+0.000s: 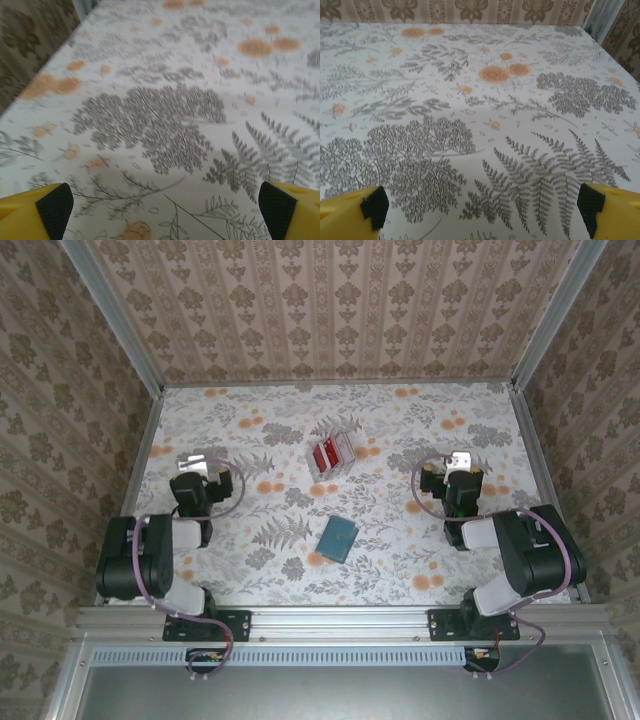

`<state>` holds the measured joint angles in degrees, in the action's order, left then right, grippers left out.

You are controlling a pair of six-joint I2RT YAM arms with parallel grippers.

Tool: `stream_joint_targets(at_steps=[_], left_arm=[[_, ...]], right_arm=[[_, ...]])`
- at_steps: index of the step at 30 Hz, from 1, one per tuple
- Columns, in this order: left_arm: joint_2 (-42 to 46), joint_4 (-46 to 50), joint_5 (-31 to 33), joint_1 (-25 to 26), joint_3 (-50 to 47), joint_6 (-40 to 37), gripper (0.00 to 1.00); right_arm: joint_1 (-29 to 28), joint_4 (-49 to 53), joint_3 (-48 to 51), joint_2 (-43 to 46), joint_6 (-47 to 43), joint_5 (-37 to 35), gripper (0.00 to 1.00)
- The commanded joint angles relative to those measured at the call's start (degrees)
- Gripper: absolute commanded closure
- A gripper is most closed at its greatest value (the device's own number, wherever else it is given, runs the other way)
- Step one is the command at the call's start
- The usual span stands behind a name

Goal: Put the credit cards into the card holder

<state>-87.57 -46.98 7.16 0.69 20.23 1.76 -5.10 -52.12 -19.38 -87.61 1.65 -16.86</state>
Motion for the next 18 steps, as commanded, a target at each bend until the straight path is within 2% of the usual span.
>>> stream_joint_targets(at_steps=[1,18], left_arm=[[-0.10,-2.61,-1.12,0.95,2.53,-3.53,0.00],[-0.32,-2.59,-1.54,1.41,2.63,-4.13,0.00]], right_arm=[[1.29,0.22,-2.56,-0.17,0.70,2.36,0.00],[2.12,1.05,-2.86,0.02,1.43,3.42,0.00]])
